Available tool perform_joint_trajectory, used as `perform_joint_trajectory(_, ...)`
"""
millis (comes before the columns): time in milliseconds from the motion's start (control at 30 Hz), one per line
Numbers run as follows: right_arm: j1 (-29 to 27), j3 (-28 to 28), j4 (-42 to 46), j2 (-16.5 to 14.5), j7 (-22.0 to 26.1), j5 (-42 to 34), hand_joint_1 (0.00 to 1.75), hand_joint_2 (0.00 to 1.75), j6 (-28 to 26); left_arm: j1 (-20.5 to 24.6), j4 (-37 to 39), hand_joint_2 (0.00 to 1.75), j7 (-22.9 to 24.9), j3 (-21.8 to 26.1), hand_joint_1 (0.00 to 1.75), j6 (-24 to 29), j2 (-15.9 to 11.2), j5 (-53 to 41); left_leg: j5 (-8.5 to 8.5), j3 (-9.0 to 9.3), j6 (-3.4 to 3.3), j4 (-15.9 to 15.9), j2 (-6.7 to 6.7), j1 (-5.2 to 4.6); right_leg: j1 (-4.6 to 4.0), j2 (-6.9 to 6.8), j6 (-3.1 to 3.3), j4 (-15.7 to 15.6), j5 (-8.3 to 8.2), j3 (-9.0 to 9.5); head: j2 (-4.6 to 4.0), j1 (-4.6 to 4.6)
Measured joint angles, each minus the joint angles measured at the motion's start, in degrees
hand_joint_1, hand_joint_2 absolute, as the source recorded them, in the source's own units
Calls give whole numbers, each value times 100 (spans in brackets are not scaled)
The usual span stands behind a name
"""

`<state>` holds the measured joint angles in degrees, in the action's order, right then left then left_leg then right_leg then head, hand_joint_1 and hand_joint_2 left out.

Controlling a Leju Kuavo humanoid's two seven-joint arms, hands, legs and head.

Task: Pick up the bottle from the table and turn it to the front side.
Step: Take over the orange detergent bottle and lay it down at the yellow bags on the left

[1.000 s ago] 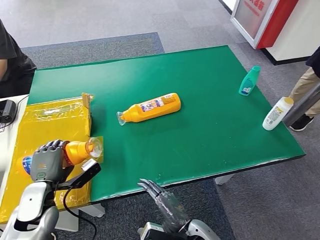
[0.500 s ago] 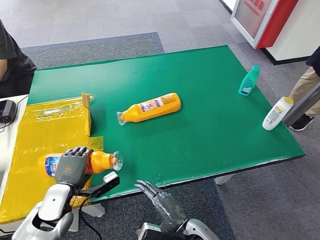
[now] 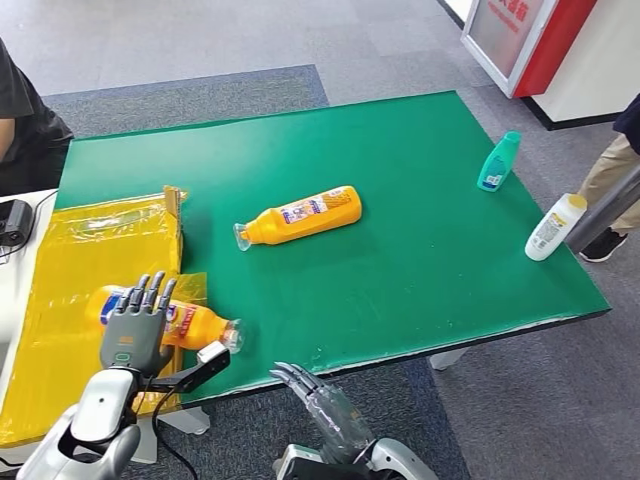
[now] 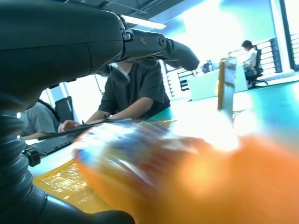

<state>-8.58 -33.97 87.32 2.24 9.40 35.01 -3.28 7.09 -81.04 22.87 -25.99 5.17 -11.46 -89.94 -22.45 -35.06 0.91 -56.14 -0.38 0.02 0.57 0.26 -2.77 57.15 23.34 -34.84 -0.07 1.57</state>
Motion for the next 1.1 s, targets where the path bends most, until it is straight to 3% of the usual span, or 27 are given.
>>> perform_joint_trajectory(767,-6,-4,-7,13,-24,1,0,175,5,-166,-57,175,-267,543,0,39,230,0,1,0,2,0,0,0,0,0,0,0,0,0,0,0)
perform_joint_trajectory(967,-46,2,-4,42,-71,0,0,175,-21,-486,-305,175,-1197,1122,0,200,648,213,0,0,1,0,1,-1,1,0,0,0,0,1,0,1)
perform_joint_trajectory(1100,-126,38,34,71,-106,1,0,175,-74,-839,-693,175,-2172,1741,0,107,1112,1348,-4,0,-1,0,1,-2,2,1,0,0,1,0,0,1)
